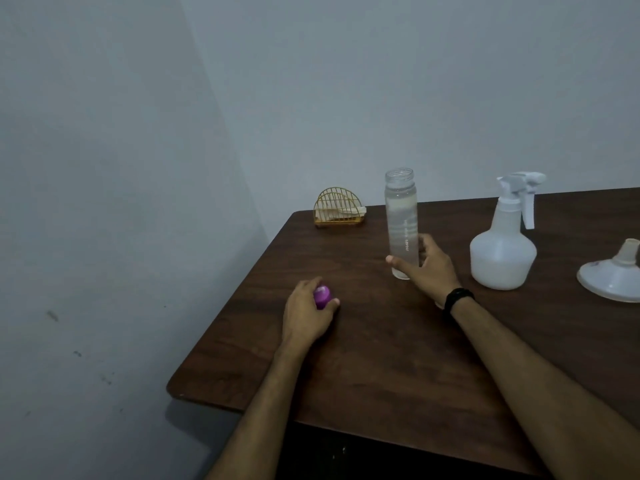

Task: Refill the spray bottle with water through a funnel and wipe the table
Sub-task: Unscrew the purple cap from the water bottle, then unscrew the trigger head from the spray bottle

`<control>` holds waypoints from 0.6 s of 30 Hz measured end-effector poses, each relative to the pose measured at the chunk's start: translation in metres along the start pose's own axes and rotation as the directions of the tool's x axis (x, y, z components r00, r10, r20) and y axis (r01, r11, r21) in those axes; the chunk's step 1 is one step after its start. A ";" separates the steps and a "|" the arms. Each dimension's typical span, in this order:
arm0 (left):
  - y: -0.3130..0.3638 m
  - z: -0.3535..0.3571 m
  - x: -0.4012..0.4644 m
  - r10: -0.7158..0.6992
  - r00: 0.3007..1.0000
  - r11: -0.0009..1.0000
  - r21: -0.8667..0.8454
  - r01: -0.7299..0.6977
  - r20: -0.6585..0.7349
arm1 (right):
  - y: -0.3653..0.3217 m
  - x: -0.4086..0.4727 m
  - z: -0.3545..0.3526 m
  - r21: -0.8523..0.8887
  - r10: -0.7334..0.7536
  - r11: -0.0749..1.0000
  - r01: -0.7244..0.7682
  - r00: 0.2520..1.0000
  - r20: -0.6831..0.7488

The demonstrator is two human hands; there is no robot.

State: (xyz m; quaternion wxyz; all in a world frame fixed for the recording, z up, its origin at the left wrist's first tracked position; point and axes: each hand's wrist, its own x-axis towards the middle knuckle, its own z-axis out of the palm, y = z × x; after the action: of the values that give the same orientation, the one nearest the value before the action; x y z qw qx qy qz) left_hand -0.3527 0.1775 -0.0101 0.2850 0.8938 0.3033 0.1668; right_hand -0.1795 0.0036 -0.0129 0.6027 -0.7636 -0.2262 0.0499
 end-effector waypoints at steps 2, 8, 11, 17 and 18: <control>0.002 0.000 -0.004 0.028 1.000 0.997 0.073 -0.028 -0.004 | 0.000 -0.004 -0.003 0.003 0.005 1.000 -0.004 0.999 -0.041; 0.023 0.022 -0.028 0.277 0.954 0.911 0.285 -0.298 0.112 | -0.008 -0.037 -0.016 -0.078 -0.106 0.993 0.087 0.948 -0.300; 0.046 0.038 -0.036 0.366 0.917 0.875 0.277 -0.397 0.158 | -0.008 -0.055 -0.030 -0.188 -0.255 0.962 0.196 0.891 -0.375; 0.099 0.060 -0.046 0.529 0.841 0.833 0.122 -0.540 0.112 | 0.002 -0.063 -0.075 -0.275 -0.295 0.950 0.146 0.703 -0.647; 0.109 0.062 -0.046 0.553 0.829 0.824 0.089 -0.559 0.091 | 0.005 -0.062 -0.084 -0.269 -0.266 0.957 0.105 0.687 -0.676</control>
State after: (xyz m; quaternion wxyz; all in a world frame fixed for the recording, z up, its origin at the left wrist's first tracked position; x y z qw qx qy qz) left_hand -0.3100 0.0511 0.0024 0.1830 0.9625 0.0298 0.1980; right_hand -0.2038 -0.0978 -0.0070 0.5614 -0.7559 -0.0588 -0.3316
